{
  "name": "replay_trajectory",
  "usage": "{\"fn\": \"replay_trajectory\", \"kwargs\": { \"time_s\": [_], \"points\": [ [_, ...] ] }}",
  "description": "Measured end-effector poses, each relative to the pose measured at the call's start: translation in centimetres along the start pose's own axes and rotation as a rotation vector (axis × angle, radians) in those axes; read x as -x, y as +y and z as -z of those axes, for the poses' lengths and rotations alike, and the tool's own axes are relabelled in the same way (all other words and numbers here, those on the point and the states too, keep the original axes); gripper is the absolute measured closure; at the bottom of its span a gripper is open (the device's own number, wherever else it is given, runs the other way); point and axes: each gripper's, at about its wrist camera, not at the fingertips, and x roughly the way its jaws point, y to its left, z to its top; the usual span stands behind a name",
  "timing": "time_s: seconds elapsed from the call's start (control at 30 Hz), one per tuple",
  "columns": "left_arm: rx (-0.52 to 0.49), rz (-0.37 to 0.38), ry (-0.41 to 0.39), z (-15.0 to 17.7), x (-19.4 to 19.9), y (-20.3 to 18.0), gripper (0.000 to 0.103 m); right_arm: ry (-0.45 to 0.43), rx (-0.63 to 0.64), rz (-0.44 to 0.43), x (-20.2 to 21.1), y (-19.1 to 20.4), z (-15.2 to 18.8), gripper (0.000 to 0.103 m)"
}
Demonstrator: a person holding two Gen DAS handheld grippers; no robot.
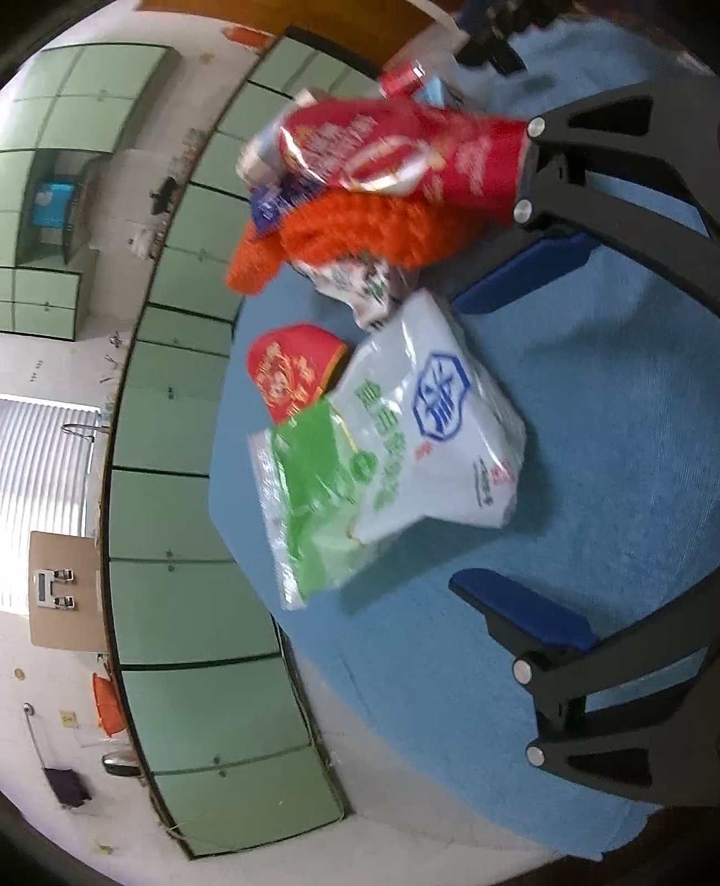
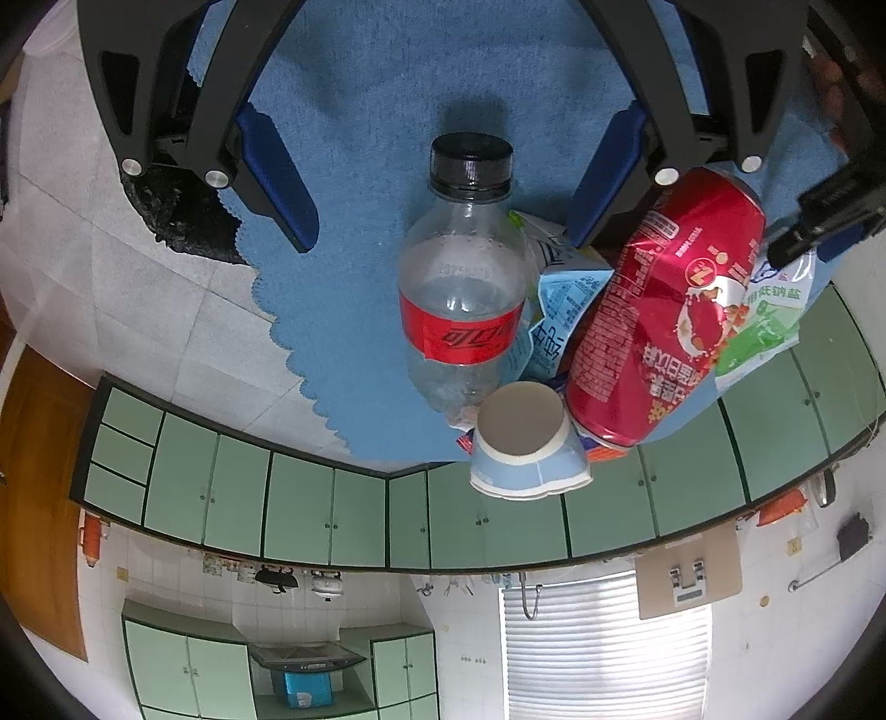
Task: Collect trash
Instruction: 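Grasp the white-green plastic bag with the left tool while the right tool approaches the clear bottle, then grasp the clear plastic bottle by its cap with the right tool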
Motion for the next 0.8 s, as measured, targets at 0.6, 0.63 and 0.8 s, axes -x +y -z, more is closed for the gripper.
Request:
{"fn": "replay_trajectory", "kwargs": {
  "time_s": [0.6, 0.63, 0.8],
  "points": [
    [0.159, 0.038, 0.113, -1.6, -3.2, 1.9, 0.088, 0.008, 0.016, 0.014, -0.3, 0.4, -0.1, 0.014],
    [0.157, 0.035, 0.108, -1.5, -3.0, 1.8, 0.091, 0.009, 0.016, 0.013, -0.3, 0.5, -0.1, 0.014],
    [0.140, -0.003, 0.057, -1.4, -1.7, 1.1, 0.097, 0.017, 0.019, -0.004, -0.4, 0.5, -0.2, 0.019]
  ]
}}
